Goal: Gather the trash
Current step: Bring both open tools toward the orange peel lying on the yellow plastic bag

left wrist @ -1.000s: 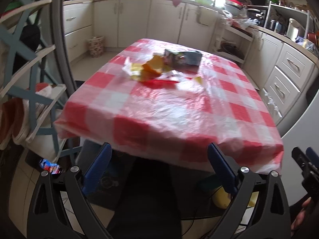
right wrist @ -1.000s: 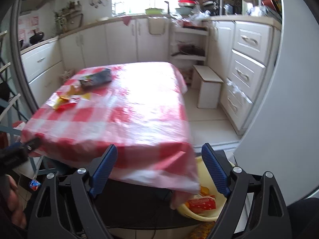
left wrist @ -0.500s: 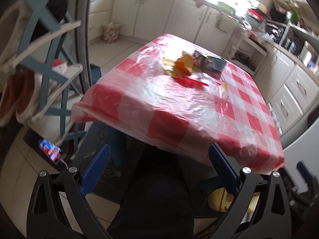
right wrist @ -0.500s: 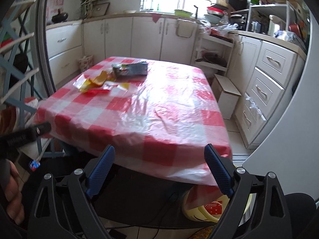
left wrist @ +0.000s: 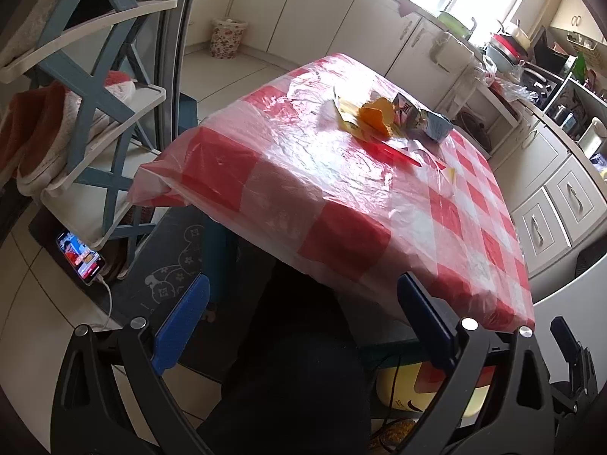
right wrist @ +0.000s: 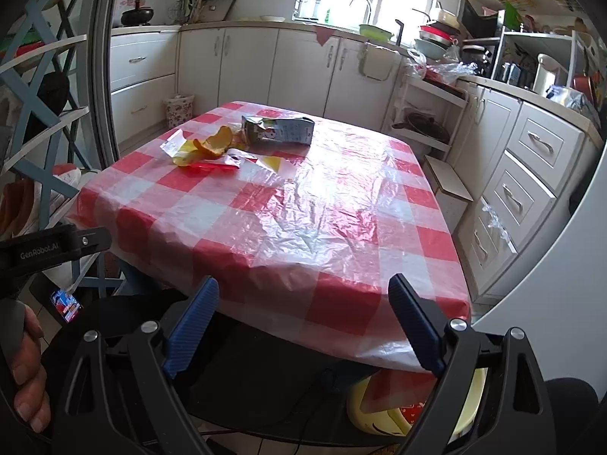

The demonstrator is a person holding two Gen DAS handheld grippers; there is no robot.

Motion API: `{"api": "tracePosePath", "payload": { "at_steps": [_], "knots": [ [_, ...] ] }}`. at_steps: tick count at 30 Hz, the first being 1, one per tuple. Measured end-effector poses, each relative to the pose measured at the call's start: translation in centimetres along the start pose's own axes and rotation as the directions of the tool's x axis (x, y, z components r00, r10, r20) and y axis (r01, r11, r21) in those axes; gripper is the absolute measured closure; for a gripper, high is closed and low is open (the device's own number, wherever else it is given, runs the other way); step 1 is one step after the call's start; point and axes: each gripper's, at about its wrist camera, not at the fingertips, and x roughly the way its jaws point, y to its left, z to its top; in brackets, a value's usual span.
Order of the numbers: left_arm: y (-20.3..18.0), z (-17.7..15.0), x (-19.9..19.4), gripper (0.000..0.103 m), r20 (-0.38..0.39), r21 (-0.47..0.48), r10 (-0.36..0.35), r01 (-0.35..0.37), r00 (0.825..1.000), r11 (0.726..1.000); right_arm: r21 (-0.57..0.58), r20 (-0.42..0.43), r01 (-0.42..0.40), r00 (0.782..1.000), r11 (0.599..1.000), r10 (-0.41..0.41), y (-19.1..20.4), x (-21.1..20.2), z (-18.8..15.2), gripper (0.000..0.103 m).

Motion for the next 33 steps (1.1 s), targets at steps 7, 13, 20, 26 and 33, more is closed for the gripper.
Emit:
{"api": "tracePosePath", "payload": {
  "at_steps": [7, 13, 20, 26, 33],
  "knots": [
    [0.1, 0.6, -0.2, 0.008, 0.003, -0.011, 0.002, -0.002, 1.0, 1.0, -0.01, 0.014, -0.035, 0.999, 0.999, 0.035, -0.2, 0.2, 0.4, 0.014],
    [0.8, 3.2, -0.5, 0.008, 0.067, -0.007, 0.032, -0.031, 0.997, 0.999, -0.022, 0.028, -0.076, 0.997, 0.997, 0.077, -0.3, 0.8, 1.6, 0.013],
    [0.7, 7.2, 0.8, 0.008, 0.098, 0.007, 0.063, -0.064, 0.993, 0.998, -0.059, 0.04, -0.146, 0.988, 0.988, 0.148, 0.5, 3.6, 5.3, 0.013],
    [-1.2, 11.2, 2.9, 0.008, 0.122, 0.045, 0.063, -0.069, 0.991, 0.997, -0.024, 0.03, -0.196, 0.98, 0.98, 0.197, 1.0, 7.9, 9.8, 0.013],
    [-4.7, 14.8, 6.8, 0.008, 0.105, 0.118, 0.066, -0.078, 0.992, 0.99, -0.016, -0.046, -0.223, 0.974, 0.975, 0.222, 2.4, 13.7, 13.1, 0.013]
  ]
}}
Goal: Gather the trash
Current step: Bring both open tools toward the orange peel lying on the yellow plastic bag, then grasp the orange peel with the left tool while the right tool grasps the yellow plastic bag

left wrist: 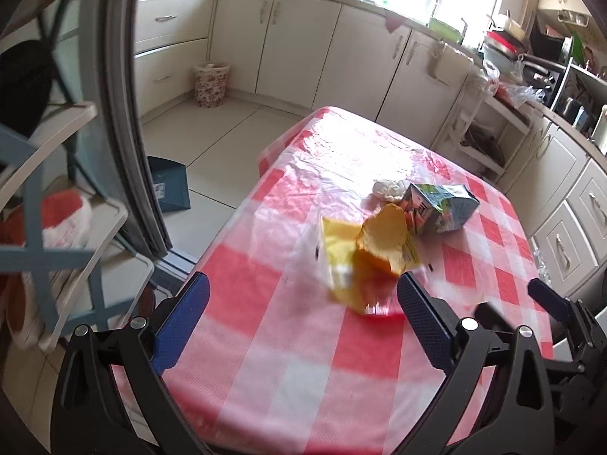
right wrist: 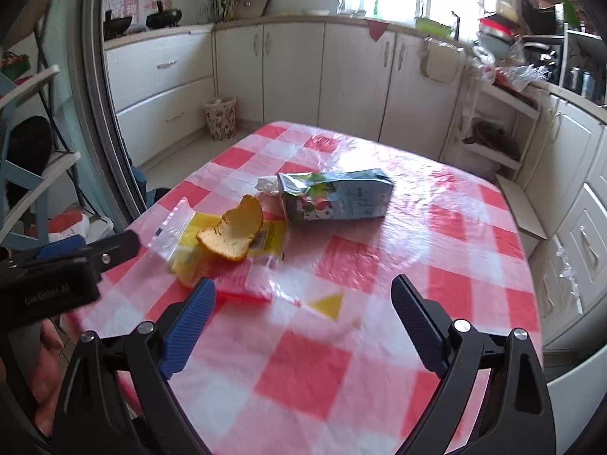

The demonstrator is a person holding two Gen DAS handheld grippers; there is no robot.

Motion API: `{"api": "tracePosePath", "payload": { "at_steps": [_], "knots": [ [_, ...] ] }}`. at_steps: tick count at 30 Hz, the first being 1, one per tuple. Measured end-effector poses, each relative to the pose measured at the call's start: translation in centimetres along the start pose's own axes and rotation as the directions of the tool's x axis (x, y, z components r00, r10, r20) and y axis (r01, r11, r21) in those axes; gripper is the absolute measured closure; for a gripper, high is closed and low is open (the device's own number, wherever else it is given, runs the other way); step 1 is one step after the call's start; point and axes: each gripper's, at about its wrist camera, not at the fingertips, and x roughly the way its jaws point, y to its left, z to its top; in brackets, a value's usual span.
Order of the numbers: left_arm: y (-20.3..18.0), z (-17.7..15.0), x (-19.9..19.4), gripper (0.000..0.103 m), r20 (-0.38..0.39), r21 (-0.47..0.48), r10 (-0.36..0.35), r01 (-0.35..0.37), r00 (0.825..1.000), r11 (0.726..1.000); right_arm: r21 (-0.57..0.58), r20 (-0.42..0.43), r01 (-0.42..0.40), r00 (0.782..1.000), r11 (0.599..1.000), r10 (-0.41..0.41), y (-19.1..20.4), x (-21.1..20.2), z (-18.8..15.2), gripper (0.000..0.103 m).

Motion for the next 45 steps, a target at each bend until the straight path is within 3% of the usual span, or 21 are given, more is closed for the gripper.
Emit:
{"api": "tracePosePath", "payload": {
  "at_steps": [2, 4, 6, 7, 8, 9, 11, 20, 23, 24, 29, 32, 33, 35, 40, 44, 45],
  "knots": [
    [-0.1, 0.8, 0.9, 0.008, -0.006, -0.022, 0.004, -0.004, 1.0, 1.0, -0.014, -0.032, -0.017, 0.999, 1.0, 0.017, 0.5, 1.4, 0.4, 0.013],
    [0.1, 1.2, 1.3, 0.008, -0.009, -0.042, 0.004, -0.004, 1.0, 0.999, -0.033, -0.061, -0.035, 0.998, 0.999, 0.033, 1.0, 2.6, 0.5, 0.02],
    [0.4, 1.3, 1.6, 0.008, -0.013, -0.053, 0.009, -0.01, 1.0, 0.999, -0.058, -0.105, -0.062, 0.993, 0.996, 0.056, 1.6, 3.8, 0.4, 0.055],
    [0.6, 1.4, 1.8, 0.008, -0.018, -0.058, 0.012, -0.013, 1.0, 0.998, -0.062, -0.124, -0.072, 0.99, 0.996, 0.064, 1.7, 4.2, 0.4, 0.064],
    [0.7, 1.3, 1.9, 0.008, -0.021, -0.06, 0.013, -0.014, 1.0, 0.998, -0.062, -0.149, -0.088, 0.986, 0.994, 0.078, 1.8, 4.7, 0.1, 0.082],
    [0.8, 1.3, 1.8, 0.008, -0.024, -0.061, 0.016, -0.018, 1.0, 0.998, -0.061, -0.157, -0.095, 0.984, 0.994, 0.084, 1.7, 4.8, -0.2, 0.094],
    [1.0, 1.0, 1.8, 0.008, -0.03, -0.06, 0.023, -0.025, 0.999, 0.998, -0.053, -0.152, -0.099, 0.984, 0.994, 0.09, 1.3, 4.3, -0.8, 0.098],
    [0.8, -0.4, 1.1, 0.008, -0.061, -0.037, 0.02, -0.022, 0.998, 0.999, -0.003, -0.163, -0.131, 0.978, 0.991, 0.129, -2.5, 0.9, -3.8, 0.097],
    [1.3, -1.0, 1.0, 0.008, -0.078, -0.062, 0.012, -0.016, 0.997, 0.998, 0.038, -0.134, -0.135, 0.981, 0.99, 0.139, -3.4, 1.0, -3.6, 0.041],
    [1.3, -1.2, 0.9, 0.008, -0.082, -0.063, 0.011, -0.016, 0.997, 0.998, 0.051, -0.104, -0.13, 0.985, 0.99, 0.134, -3.4, 0.9, -3.4, 0.039],
    [1.3, -1.2, 0.8, 0.008, -0.078, -0.053, 0.021, -0.026, 0.997, 0.998, 0.059, -0.131, -0.156, 0.978, 0.986, 0.163, -1.7, 2.4, -2.7, 0.04],
    [0.8, -0.7, 0.2, 0.008, -0.057, -0.034, 0.012, -0.014, 0.998, 0.999, 0.009, -0.166, -0.157, 0.974, 0.988, 0.157, -0.7, 2.8, -3.3, 0.072],
    [0.4, -0.6, 0.0, 0.008, -0.049, -0.017, 0.008, -0.009, 0.999, 1.0, -0.001, -0.163, -0.148, 0.976, 0.989, 0.146, -0.8, 2.6, -3.4, 0.09],
    [-0.3, -0.4, -0.3, 0.008, -0.039, 0.019, -0.005, 0.006, 0.999, 1.0, 0.016, -0.173, -0.152, 0.973, 0.988, 0.152, -1.5, 2.3, -3.7, 0.1],
    [-3.1, -0.8, -1.0, 0.008, -0.049, 0.146, -0.068, 0.075, 0.996, 0.986, -0.003, -0.184, -0.144, 0.973, 0.99, 0.141, -3.9, -0.3, -4.9, 0.102],
    [-5.1, -0.9, -0.6, 0.008, -0.053, 0.237, -0.058, 0.069, 0.997, 0.969, 0.074, -0.199, -0.176, 0.962, 0.982, 0.188, -6.3, -1.4, -5.8, 0.101],
    [-5.2, -0.8, -0.5, 0.008, -0.054, 0.234, -0.058, 0.069, 0.997, 0.97, 0.092, -0.187, -0.18, 0.963, 0.979, 0.195, -6.6, -1.4, -5.8, 0.094]
  ]
}}
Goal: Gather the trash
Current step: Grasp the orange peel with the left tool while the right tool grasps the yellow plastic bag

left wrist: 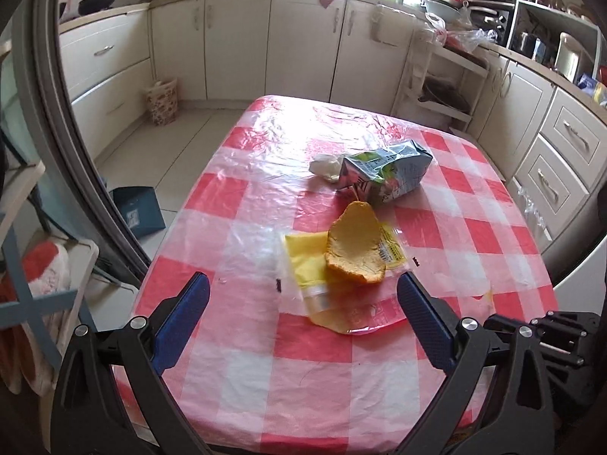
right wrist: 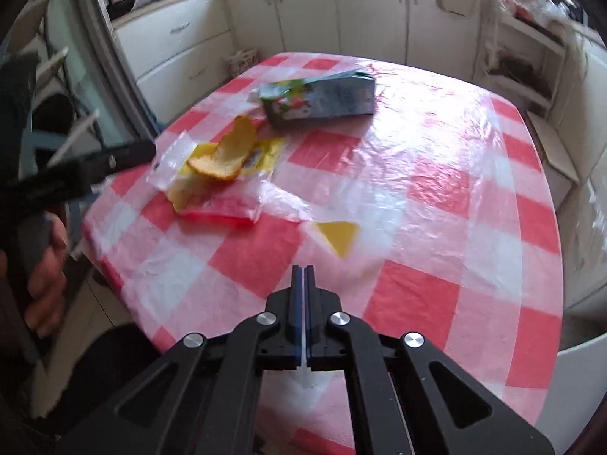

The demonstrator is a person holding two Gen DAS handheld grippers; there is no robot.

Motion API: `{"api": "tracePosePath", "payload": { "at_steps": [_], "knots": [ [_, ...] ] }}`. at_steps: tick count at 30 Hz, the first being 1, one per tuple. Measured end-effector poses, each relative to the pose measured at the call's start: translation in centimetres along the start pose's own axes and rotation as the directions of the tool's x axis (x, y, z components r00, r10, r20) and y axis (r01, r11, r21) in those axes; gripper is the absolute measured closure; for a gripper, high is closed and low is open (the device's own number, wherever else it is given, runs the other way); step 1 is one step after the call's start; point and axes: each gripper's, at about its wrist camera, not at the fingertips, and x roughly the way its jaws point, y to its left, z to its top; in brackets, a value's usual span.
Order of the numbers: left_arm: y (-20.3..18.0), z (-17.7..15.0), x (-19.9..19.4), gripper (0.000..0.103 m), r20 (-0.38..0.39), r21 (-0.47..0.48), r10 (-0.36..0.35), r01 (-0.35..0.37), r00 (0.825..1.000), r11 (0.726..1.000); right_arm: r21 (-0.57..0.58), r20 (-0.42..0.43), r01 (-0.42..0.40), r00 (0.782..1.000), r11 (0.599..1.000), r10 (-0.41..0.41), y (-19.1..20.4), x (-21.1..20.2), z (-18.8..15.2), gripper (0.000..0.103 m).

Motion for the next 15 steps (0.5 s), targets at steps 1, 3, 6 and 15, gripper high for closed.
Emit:
{"api": "tracePosePath", "payload": {
  "at_steps": [1, 3, 6, 15],
  "knots": [
    [0.2, 0.2, 0.0, 0.008, -0.003, -0.026, -0.009, 0.008, 1.0, 1.0, 0.007, 0.005, -0.003, 1.0, 1.0, 0.003, -0.1, -0.1, 0.0, 0.083],
    [0.6, 0.3, -0.1, 0.008, -0.007, -0.071, -0.02, 0.02, 1.0, 0.997, 0.017, 0.046, -0.009, 0.999, 1.0, 0.008, 0.6, 0.4, 0.8, 0.044],
    [1.5, 0.0, 0.1, 0.008, -0.024, -0.12, -0.026, 0.023, 0.999, 0.992, 0.002, 0.052, -0.022, 0.998, 1.0, 0.022, 2.4, 2.0, 2.2, 0.044],
    [2.8, -1.1, 0.7, 0.008, -0.056, -0.123, -0.011, 0.004, 0.998, 0.992, -0.012, 0.012, 0.003, 1.0, 1.0, -0.003, 4.4, 5.6, 4.3, 0.098]
  ]
}}
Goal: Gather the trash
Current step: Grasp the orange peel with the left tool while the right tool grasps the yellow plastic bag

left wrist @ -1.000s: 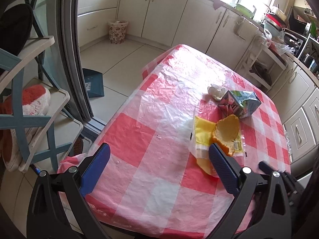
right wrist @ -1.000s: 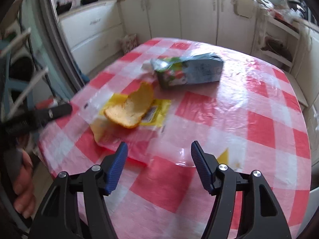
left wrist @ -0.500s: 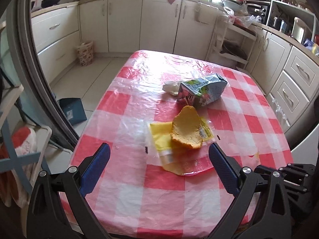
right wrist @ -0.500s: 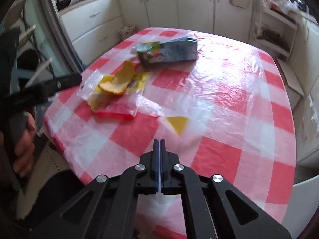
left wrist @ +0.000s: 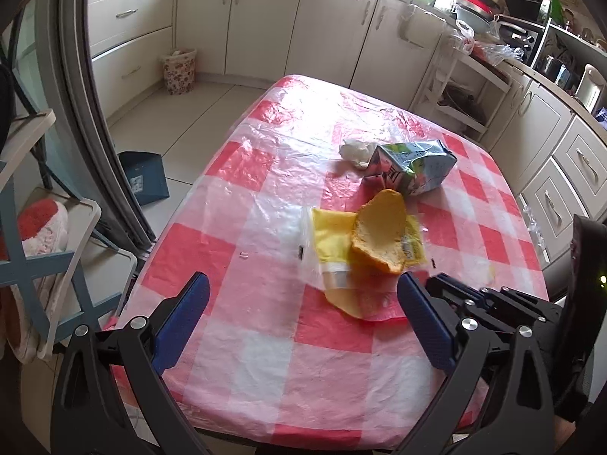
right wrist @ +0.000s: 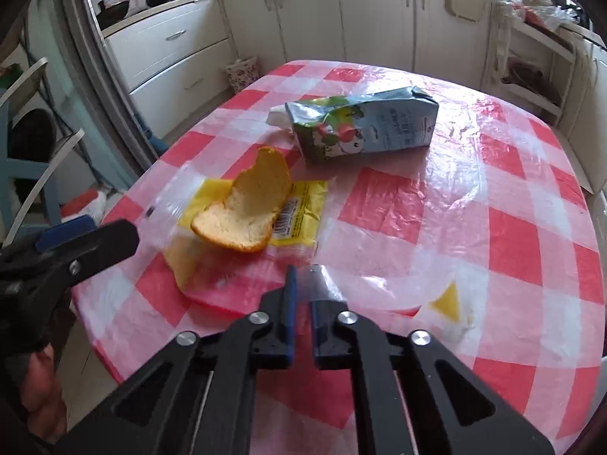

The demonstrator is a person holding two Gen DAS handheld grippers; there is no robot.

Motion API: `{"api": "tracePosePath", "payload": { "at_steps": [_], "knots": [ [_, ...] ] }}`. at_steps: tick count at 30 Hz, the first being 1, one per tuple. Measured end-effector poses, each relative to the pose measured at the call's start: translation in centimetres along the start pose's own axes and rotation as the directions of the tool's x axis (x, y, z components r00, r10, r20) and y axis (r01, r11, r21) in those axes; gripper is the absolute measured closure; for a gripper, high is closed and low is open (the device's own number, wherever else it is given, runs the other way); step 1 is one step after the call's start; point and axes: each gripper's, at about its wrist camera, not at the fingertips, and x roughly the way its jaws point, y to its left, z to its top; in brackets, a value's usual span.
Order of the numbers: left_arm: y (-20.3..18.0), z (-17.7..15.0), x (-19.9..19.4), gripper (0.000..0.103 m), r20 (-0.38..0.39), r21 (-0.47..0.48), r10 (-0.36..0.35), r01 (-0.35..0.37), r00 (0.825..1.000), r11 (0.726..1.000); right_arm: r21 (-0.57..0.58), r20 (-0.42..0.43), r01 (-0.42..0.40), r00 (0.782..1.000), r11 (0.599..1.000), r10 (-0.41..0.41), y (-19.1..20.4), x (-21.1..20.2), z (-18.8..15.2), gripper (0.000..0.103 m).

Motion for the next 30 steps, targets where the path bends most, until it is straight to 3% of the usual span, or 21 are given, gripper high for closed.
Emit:
{"api": "tracePosePath", "payload": {
  "at_steps": [6, 9, 12, 16, 23, 26, 30],
  "knots": [
    [-1.7, -0.2, -0.4, 0.008, -0.003, 0.071, -0.073, 0.073, 0.997, 0.995, -0.067, -0.038, 0.002, 0.999, 0.998, -0.005, -2.2, -2.9, -2.8, 0.099],
    [-4.3, -0.6, -0.3, 0.008, -0.039, 0.173, -0.132, 0.137, 0.991, 0.975, -0.062, -0.059, -0.008, 0.998, 0.998, 0.005, -3.7, -4.6, -4.1, 0.099],
    [-7.8, -1.3, 0.5, 0.008, -0.091, 0.29, -0.179, 0.199, 0.98, 0.936, -0.083, -0.066, -0.021, 0.998, 0.996, 0.015, -4.0, -5.6, -4.8, 0.099],
    [-10.8, -1.8, 2.0, 0.008, -0.101, 0.367, -0.158, 0.184, 0.982, 0.912, -0.142, -0.087, -0.014, 0.996, 0.99, 0.002, -4.2, -5.8, -6.1, 0.099],
    [-13.3, -2.0, 3.8, 0.009, -0.113, 0.385, -0.159, 0.191, 0.981, 0.903, -0.115, -0.085, -0.037, 0.996, 0.993, 0.027, -5.9, -6.8, -6.9, 0.099],
    [-13.5, -2.4, 4.0, 0.02, -0.133, 0.371, -0.185, 0.222, 0.974, 0.901, -0.109, -0.081, -0.03, 0.996, 0.994, 0.021, -6.1, -6.9, -7.0, 0.099],
    [-13.7, -3.0, 4.4, 0.05, -0.174, 0.341, -0.21, 0.259, 0.962, 0.903, -0.095, -0.076, -0.022, 0.997, 0.995, 0.014, -6.4, -6.9, -6.9, 0.099]
  ]
}}
